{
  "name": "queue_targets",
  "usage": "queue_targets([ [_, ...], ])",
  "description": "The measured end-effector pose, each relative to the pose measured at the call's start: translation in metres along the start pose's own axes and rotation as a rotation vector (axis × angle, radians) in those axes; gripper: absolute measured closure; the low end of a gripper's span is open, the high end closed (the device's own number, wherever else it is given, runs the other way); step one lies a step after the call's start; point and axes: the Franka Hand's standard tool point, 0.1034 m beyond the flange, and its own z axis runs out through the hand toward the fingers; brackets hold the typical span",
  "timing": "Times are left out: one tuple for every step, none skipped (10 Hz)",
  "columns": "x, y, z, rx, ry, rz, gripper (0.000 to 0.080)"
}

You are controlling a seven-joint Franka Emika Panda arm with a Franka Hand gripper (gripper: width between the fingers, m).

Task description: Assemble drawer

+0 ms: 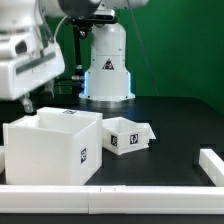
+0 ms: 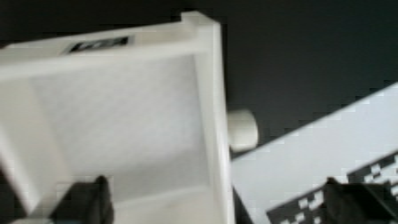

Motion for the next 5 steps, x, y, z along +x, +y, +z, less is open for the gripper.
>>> queue_targets([
  [0.024,0.003,-0.019,-0.033,-0.018,0.081,0.0166],
  [0.05,0.005,-0.026,-0.057,-0.033,0.136,0.0155],
  [0.06,0.004,-0.024,-0.055,-0.041,0.136,0.0155],
  [0.054,0.004,-0.023,-0.052,-0.041,0.13,0.0151],
  [0.053,0.004,-0.023,-0.052,-0.041,0.132,0.0151],
])
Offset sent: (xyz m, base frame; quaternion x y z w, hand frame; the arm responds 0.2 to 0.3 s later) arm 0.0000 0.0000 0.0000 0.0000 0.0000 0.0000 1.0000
